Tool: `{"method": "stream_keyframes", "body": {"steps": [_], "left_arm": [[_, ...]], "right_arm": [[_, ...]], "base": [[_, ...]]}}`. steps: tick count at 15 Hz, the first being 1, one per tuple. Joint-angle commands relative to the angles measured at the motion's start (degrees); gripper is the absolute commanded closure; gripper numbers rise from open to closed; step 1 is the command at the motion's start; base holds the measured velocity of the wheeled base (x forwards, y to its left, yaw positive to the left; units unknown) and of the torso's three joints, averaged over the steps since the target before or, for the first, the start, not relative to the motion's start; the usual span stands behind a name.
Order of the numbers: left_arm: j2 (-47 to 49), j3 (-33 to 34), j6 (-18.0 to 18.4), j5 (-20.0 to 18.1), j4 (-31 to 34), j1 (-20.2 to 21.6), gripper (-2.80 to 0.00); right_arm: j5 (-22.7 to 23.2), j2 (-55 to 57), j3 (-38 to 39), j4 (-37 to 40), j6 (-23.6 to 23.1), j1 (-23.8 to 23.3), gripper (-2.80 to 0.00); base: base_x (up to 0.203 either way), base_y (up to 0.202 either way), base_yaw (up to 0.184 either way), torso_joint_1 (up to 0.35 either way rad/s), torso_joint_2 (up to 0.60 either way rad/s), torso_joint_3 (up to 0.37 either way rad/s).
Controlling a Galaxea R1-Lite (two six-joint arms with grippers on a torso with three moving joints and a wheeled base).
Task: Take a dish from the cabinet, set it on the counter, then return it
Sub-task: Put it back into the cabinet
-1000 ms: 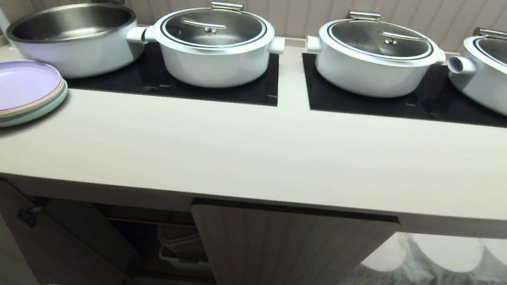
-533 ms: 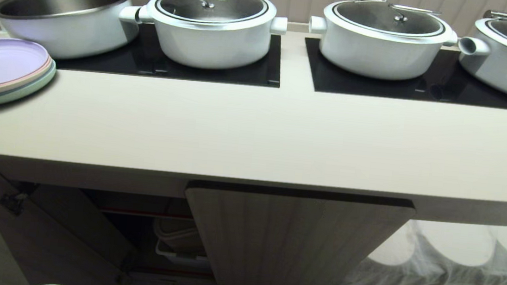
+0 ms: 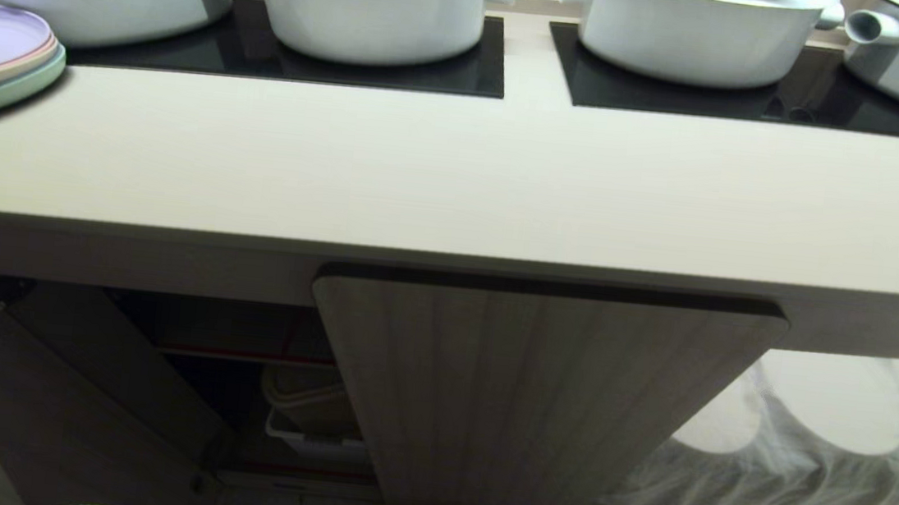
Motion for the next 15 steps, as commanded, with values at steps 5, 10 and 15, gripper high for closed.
{"method": "stream_keyframes", "body": {"steps": [5, 10, 15], "left_arm": [[0.1, 0.0, -0.3, -0.2, 0.2, 0.0, 0.0], [0.1, 0.0, -0.3, -0.6, 0.1, 0.0, 0.0], [0.1, 0.0, -0.3, -0.6, 0.2, 0.1, 0.0]], "right_arm": [[-0.1, 0.0, 0.0, 0.0, 0.1, 0.0, 0.0], [-0.1, 0.0, 0.0, -0.1, 0.1, 0.0, 0.0], [-0.1, 0.0, 0.0, 0.0, 0.1, 0.0, 0.0]], "base": [[0.0, 0.0, 0.0, -0.259, 0.5, 0.24], [0.0, 0.0, 0.0, -0.254, 0.47, 0.223], [0.0, 0.0, 0.0, -0.252, 0.42, 0.181]]}}
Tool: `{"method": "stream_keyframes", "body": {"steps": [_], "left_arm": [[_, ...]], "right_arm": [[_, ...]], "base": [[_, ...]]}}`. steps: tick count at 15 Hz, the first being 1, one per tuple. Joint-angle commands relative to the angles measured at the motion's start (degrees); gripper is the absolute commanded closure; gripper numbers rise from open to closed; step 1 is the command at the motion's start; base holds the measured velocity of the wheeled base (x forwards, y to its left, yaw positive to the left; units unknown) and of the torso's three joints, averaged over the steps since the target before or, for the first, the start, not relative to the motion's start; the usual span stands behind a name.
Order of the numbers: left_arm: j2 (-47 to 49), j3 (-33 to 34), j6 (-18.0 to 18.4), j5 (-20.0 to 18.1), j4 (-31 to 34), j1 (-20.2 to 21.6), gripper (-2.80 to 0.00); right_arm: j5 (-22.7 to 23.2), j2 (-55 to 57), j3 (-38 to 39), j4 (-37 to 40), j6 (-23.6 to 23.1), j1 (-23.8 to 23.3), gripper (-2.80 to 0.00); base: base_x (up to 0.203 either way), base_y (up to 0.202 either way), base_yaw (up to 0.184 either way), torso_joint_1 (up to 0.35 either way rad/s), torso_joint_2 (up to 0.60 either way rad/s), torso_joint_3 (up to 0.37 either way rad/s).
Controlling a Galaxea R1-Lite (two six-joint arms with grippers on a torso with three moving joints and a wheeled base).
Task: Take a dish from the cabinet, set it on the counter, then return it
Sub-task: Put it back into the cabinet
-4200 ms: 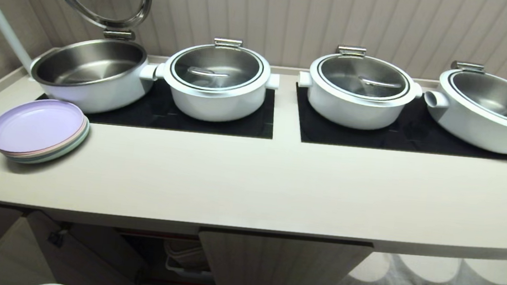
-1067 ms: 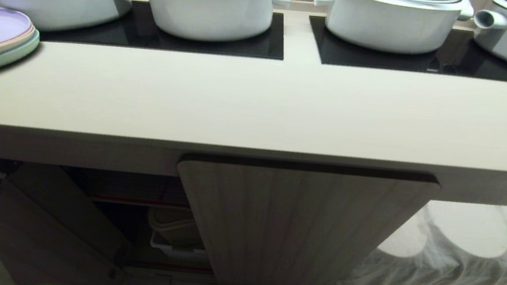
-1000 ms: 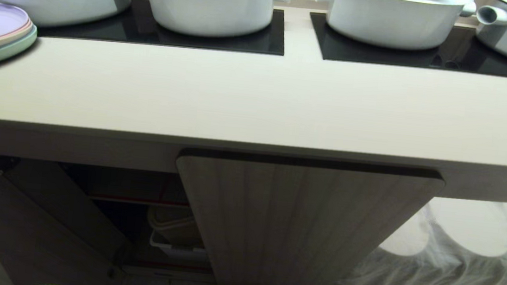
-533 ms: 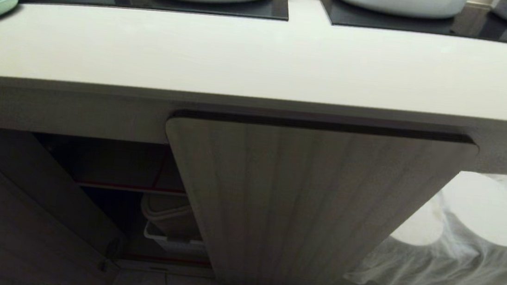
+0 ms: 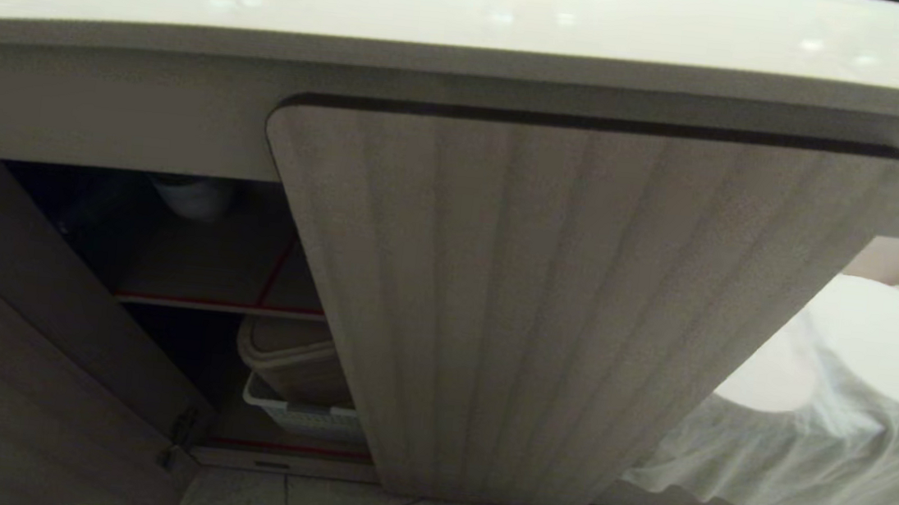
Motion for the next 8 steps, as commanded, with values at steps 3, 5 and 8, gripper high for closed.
{"method": "stream_keyframes", "body": {"steps": [3, 5, 8], "left_arm": [[0.0, 0.1, -0.8, 0.0, 0.1, 0.0, 0.0], [0.0, 0.1, -0.9, 0.0, 0.1, -0.1, 0.0], [0.0, 0.1, -1.1, 0.0, 0.1, 0.0, 0.0]], "right_arm": [[-0.1, 0.0, 0.0, -0.2, 0.1, 0.0, 0.0], [0.0, 0.0, 0.0, -0.2, 0.1, 0.0, 0.0], [-0.1, 0.0, 0.0, -0.1, 0.1, 0.0, 0.0]], "base": [[0.0, 0.0, 0.0, -0.254, 0.34, 0.121], [0.0, 0.0, 0.0, -0.117, 0.27, 0.083], [0.0, 0.0, 0.0, -0.022, 0.18, 0.038]]}}
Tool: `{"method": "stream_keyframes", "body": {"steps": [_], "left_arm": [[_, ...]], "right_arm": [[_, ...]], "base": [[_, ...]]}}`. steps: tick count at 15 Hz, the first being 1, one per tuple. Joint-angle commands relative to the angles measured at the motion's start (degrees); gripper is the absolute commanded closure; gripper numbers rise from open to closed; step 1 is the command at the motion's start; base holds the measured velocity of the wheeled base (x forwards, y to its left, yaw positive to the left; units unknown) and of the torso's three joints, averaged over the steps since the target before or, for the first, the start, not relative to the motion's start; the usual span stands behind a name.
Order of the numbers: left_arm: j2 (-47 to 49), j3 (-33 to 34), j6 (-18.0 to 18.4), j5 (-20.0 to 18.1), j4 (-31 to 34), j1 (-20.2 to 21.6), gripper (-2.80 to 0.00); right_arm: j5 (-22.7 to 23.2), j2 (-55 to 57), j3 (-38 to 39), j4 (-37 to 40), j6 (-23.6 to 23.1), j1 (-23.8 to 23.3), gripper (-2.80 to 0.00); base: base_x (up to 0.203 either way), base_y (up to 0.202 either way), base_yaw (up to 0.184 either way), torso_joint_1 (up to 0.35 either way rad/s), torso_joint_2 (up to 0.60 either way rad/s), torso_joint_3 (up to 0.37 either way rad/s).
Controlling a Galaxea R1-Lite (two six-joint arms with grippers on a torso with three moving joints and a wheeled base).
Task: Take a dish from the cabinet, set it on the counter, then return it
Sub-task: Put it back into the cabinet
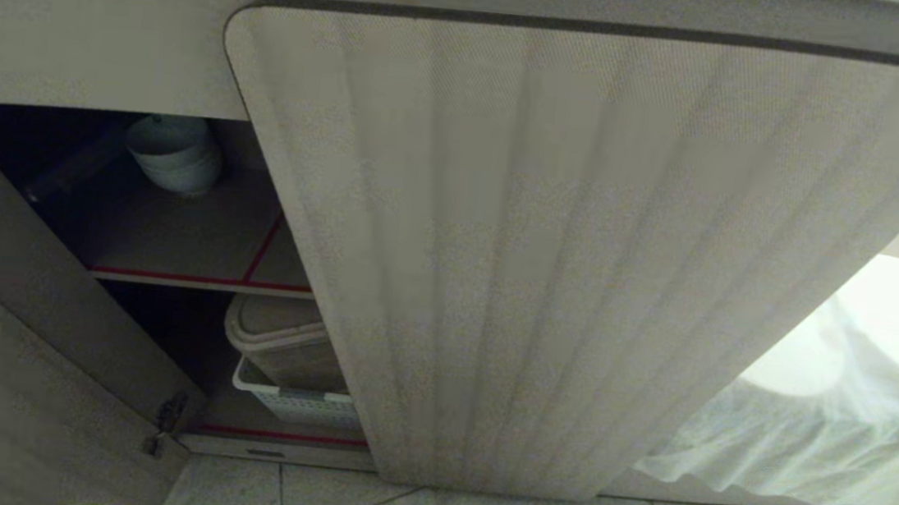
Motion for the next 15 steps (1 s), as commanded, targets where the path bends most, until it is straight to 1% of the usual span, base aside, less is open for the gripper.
{"method": "stream_keyframes", "body": {"steps": [1, 8, 15], "left_arm": [[0.1, 0.0, -0.3, 0.0, 0.2, 0.0, 0.0], [0.1, 0.0, -0.3, 0.0, 0.2, 0.0, 0.0], [0.2, 0.3, -0.3, 0.0, 0.1, 0.0, 0.0]], "right_arm": [[0.0, 0.0, 0.0, -0.1, 0.1, 0.0, 0.0], [0.0, 0.0, 0.0, 0.0, 0.1, 0.0, 0.0], [0.0, 0.0, 0.0, 0.0, 0.1, 0.0, 0.0]], "base": [[0.0, 0.0, 0.0, -0.007, 0.06, 0.05], [0.0, 0.0, 0.0, 0.0, 0.01, 0.04], [0.0, 0.0, 0.0, 0.0, 0.0, 0.0]]}}
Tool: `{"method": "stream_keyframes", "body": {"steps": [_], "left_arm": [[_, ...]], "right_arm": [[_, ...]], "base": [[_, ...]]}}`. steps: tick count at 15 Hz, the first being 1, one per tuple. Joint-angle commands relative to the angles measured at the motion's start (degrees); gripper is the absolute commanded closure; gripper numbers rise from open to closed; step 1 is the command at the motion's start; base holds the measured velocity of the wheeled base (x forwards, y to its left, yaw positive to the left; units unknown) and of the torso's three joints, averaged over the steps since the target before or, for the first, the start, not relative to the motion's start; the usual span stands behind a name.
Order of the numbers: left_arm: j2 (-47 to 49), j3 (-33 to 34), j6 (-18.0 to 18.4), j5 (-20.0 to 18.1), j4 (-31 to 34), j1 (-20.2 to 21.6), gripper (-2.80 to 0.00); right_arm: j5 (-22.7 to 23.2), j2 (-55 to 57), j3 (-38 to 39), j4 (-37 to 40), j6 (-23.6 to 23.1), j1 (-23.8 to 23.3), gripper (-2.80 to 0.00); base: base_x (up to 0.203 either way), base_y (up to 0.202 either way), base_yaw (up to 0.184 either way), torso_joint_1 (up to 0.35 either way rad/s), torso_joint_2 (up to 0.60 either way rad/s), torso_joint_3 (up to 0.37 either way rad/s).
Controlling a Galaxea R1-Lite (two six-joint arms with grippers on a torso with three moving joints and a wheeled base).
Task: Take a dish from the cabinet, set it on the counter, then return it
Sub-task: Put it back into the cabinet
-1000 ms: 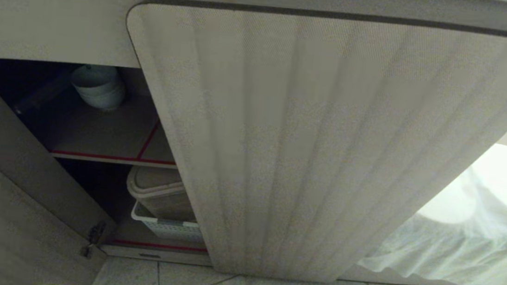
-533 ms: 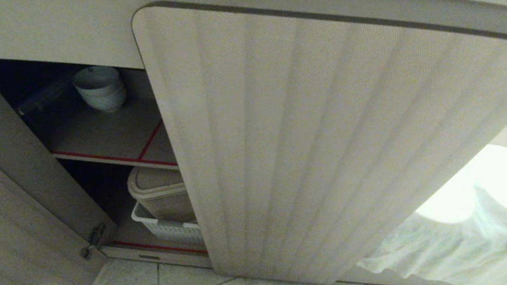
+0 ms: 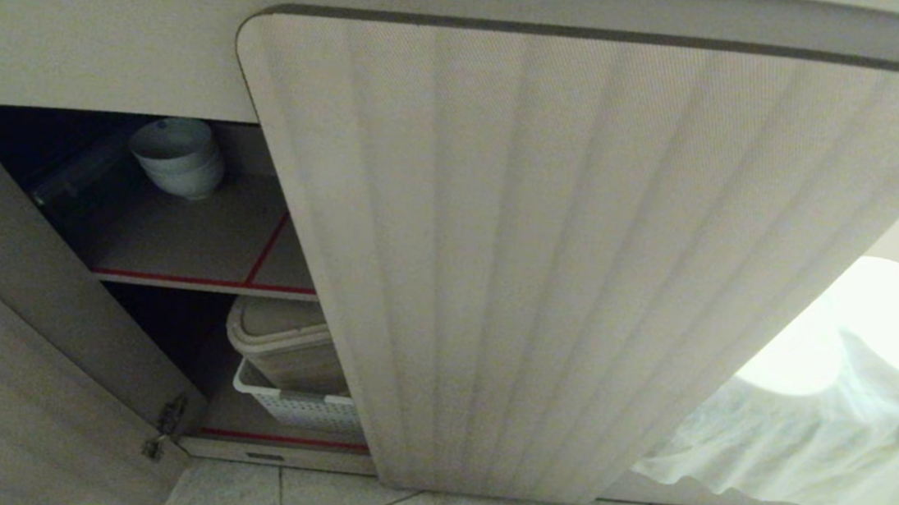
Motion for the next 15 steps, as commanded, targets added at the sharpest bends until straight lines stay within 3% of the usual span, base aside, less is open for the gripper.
{"method": "stream_keyframes", "body": {"steps": [1, 15], "left_arm": [[0.1, 0.1, -0.3, 0.0, 0.2, 0.0, 0.0], [1.3, 0.0, -1.2, 0.3, -1.2, 0.1, 0.0]], "right_arm": [[0.0, 0.0, 0.0, 0.0, 0.1, 0.0, 0.0], [-0.1, 0.0, 0.0, 0.0, 0.0, 0.0, 0.0]], "base": [[0.0, 0.0, 0.0, 0.0, 0.0, 0.0], [0.0, 0.0, 0.0, 0.0, 0.0, 0.0]]}}
